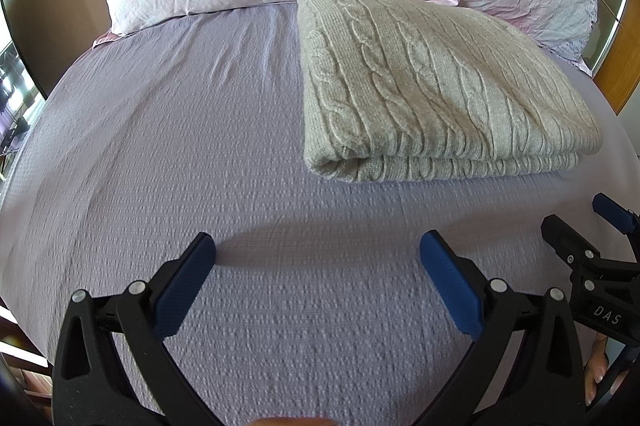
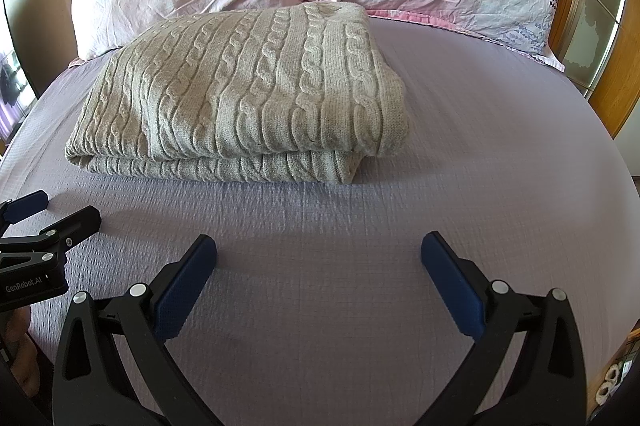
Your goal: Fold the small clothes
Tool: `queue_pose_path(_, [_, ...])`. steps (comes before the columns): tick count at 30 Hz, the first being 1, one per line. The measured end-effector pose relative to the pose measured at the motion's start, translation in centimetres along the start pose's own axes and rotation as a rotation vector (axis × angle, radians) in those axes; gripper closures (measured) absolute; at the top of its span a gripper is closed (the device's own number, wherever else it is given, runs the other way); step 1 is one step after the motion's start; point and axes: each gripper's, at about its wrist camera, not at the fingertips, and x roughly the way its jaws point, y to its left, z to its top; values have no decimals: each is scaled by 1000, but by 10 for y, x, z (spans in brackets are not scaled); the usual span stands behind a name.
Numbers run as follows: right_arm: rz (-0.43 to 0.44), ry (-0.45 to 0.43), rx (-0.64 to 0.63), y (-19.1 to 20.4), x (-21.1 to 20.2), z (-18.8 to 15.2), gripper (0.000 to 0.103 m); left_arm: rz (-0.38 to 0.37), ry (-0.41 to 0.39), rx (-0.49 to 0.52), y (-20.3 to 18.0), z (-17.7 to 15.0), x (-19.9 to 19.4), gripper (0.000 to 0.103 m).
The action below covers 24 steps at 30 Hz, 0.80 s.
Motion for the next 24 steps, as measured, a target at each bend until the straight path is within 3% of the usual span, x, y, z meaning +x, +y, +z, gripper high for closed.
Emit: queue_pose_path(24, [-1, 0, 1, 0, 1, 0, 1, 0, -11, 5, 0, -1, 0, 2])
